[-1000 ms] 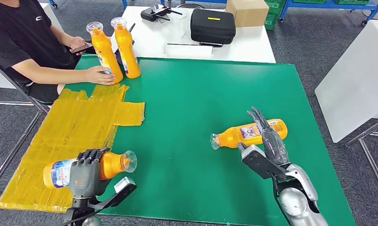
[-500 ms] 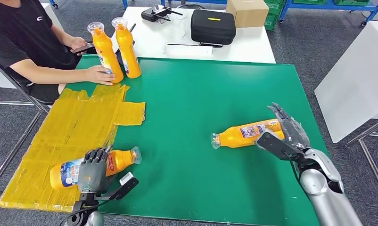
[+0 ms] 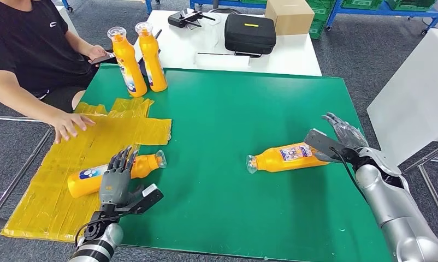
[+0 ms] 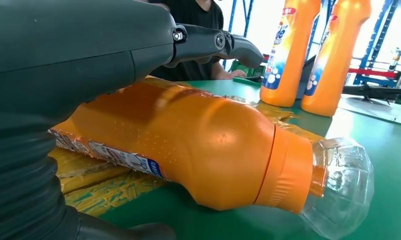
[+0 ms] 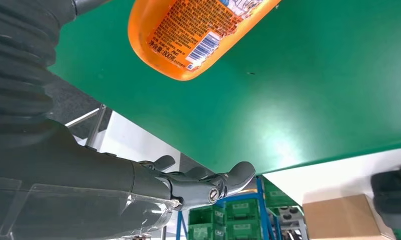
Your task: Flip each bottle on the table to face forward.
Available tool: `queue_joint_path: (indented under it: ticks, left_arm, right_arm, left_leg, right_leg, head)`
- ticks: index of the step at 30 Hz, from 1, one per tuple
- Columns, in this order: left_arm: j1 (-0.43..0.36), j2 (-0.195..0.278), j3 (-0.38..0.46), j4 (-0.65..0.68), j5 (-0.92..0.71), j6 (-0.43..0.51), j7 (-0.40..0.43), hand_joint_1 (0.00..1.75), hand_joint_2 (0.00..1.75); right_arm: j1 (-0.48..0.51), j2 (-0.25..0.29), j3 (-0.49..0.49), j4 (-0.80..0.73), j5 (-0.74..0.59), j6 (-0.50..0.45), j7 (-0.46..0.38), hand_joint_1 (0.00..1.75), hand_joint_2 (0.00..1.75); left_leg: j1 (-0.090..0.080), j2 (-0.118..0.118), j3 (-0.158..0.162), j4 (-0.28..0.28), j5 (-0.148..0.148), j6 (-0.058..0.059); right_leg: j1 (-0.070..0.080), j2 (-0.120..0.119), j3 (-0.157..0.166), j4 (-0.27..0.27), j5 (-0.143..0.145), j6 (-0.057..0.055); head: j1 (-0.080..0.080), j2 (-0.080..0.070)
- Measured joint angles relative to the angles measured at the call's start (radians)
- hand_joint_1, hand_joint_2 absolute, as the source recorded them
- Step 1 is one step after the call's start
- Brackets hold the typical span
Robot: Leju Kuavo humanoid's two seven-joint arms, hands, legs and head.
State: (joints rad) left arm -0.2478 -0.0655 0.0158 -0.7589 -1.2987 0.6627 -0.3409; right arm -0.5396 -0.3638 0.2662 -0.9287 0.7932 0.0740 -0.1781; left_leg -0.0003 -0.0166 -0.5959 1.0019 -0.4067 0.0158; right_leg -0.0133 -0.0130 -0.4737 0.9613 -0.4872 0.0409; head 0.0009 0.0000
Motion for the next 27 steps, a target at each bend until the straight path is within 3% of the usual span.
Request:
queue_joint_path:
  ticks: [4,7,11,14,16,21,27]
  left_arm:
    - [-0.012,0.005,-0.01,0.014,0.045,-0.021,-0.028,0.0,1.75]
    - [-0.017,0.007,-0.022,0.009,0.206,-0.119,-0.132,0.0,1.75]
    - [0.021,0.001,-0.025,-0.096,0.592,-0.453,-0.301,0.0,1.75]
    - [0.083,-0.003,-0.023,-0.242,0.823,-0.716,-0.326,0.0,1.75]
    - [0.12,-0.009,-0.023,-0.329,0.912,-0.814,-0.324,0.0,1.75]
    - [0.182,-0.02,-0.023,-0.492,1.027,-0.921,-0.322,0.0,1.75]
    - [0.232,-0.035,-0.029,-0.626,1.048,-0.949,-0.306,0.0,1.75]
  right_arm:
    - [-0.033,0.001,0.018,0.057,0.02,-0.002,0.0,0.0,1.75]
    - [-0.072,0.012,0.04,0.126,0.056,-0.008,0.0,0.0,1.75]
    - [-0.11,0.04,0.073,0.216,0.108,-0.019,0.007,0.0,1.75]
    - [-0.121,0.072,0.1,0.277,0.149,-0.028,0.024,0.0,1.75]
    - [-0.123,0.095,0.116,0.31,0.17,-0.034,0.035,0.0,1.75]
    - [-0.132,0.146,0.149,0.369,0.216,-0.042,0.063,0.0,1.75]
    - [-0.148,0.204,0.183,0.419,0.262,-0.052,0.096,0.0,1.75]
  left_leg:
    - [0.0,0.0,0.0,0.0,0.0,0.0]
    - [0.0,0.0,0.0,0.0,0.001,0.001]
    - [0.0,0.0,0.0,0.0,0.001,0.001]
    - [0.0,0.001,-0.002,0.0,0.001,0.001]
    - [0.0,0.002,-0.005,0.0,0.001,0.001]
    - [0.0,0.002,-0.008,0.0,0.001,0.001]
    - [0.001,0.005,-0.008,0.0,0.001,0.001]
  right_leg:
    - [0.0,0.0,0.0,0.0,0.0,0.0]
    - [0.0,-0.001,0.001,0.0,0.0,0.0]
    - [0.0,0.0,0.0,0.0,0.0,0.0]
    - [0.0,0.001,-0.003,0.0,0.0,0.0]
    - [0.0,0.001,-0.005,0.0,0.0,0.0]
    - [0.0,0.002,-0.009,0.001,0.0,0.0]
    - [0.0,0.003,-0.011,0.0,0.0,0.0]
  head:
    - [0.0,0.0]
    - [0.0,0.0]
    - [0.0,0.0]
    - [0.0,0.0]
    - [0.0,0.0]
    - [0.0,0.0]
    - [0.001,0.0]
